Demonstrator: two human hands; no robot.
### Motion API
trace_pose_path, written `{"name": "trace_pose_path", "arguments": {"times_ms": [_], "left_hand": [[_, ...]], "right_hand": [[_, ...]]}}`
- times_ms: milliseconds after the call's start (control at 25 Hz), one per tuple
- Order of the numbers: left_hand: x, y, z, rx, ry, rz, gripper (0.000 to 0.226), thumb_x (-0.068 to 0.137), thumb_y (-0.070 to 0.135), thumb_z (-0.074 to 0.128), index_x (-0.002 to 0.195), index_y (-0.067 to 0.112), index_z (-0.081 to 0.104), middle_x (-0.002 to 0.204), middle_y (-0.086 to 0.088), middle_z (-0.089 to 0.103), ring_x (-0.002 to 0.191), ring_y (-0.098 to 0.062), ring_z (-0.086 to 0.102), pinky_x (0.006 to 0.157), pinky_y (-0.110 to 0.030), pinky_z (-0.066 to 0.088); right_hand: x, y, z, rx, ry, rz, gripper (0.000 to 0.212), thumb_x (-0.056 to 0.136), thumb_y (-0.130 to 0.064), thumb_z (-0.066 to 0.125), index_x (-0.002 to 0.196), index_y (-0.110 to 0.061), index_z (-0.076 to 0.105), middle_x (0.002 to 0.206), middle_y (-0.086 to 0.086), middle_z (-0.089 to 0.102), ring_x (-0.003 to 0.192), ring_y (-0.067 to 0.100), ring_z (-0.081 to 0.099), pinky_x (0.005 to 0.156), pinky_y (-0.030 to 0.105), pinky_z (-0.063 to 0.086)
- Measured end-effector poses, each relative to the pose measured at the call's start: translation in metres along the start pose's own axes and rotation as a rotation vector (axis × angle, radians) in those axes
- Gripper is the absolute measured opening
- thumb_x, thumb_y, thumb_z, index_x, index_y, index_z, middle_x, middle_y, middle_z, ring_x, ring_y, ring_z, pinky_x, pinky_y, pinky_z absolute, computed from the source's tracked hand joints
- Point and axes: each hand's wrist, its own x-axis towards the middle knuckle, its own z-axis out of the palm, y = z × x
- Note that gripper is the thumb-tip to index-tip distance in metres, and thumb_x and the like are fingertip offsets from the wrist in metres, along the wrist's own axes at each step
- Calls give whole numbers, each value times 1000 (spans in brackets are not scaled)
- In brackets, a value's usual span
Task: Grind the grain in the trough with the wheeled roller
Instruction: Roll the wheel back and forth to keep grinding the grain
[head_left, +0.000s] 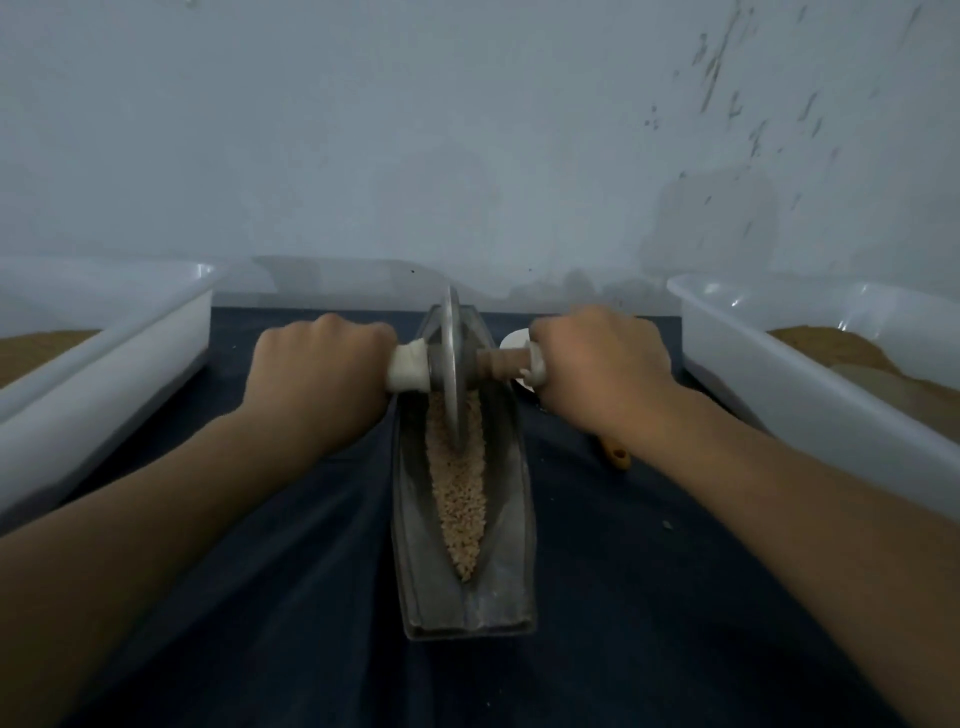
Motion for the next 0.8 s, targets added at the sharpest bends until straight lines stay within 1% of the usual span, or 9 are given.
{"name": "trace_pose_path", "arguments": {"times_ms": [160,280,360,400,480,560,640,720,800], "left_hand": [[-45,-12,-35,73,126,193,39,63,39,72,66,29,35,50,7,38,38,-22,38,48,-21,20],[-50,-9,-39,94,88,165,39,58,33,75,65,27,37,49,5,41,37,-24,40,51,-19,11],[-34,-1,-27,139,51,93,33,63,29,74,64,25,41,50,4,38,40,-21,33,50,-21,10],[-21,3,-19,154,44,62,28,69,29,72,67,25,44,53,4,37,43,-22,34,48,-23,12],[3,7,-2,113,42,15,15,83,31,64,75,25,51,61,1,45,53,-27,51,49,-28,24],[20,8,7,84,25,-12,7,89,31,59,85,25,57,74,-2,56,68,-30,62,54,-31,32],[20,7,4,93,66,34,9,87,31,61,84,25,56,75,-2,59,67,-30,62,52,-30,31],[4,5,-8,138,97,125,24,79,33,68,75,25,46,66,1,56,57,-28,59,47,-26,21],[-19,-3,-24,153,103,200,38,68,37,74,70,27,37,55,4,50,45,-26,53,47,-22,10]], "right_hand": [[-68,6,-24,1,194,-139,24,68,-47,62,64,-34,42,52,-14,24,41,3,22,43,16,12],[-75,9,-24,21,56,-99,17,69,-53,49,69,-38,40,54,-12,35,44,7,35,43,19,16],[-55,5,-7,9,43,-37,22,76,-48,55,69,-30,44,59,-9,42,51,10,38,45,23,20],[-39,2,1,1,78,-10,25,78,-43,60,70,-26,43,61,-8,43,52,12,39,47,25,22],[-8,-3,14,-10,106,36,28,82,-38,64,73,-25,42,69,-4,53,58,20,48,51,28,30],[12,-4,19,2,85,63,18,85,-38,63,78,-27,50,76,0,59,68,26,57,56,32,38],[6,-4,18,60,67,60,19,85,-37,62,73,-29,50,69,-5,50,66,24,55,55,31,34],[-19,-1,11,87,63,22,34,85,-37,61,63,-30,36,62,-9,39,59,18,48,51,28,26],[-45,4,0,37,60,-47,36,83,-46,57,62,-31,31,60,-10,33,52,11,36,47,25,19]]}}
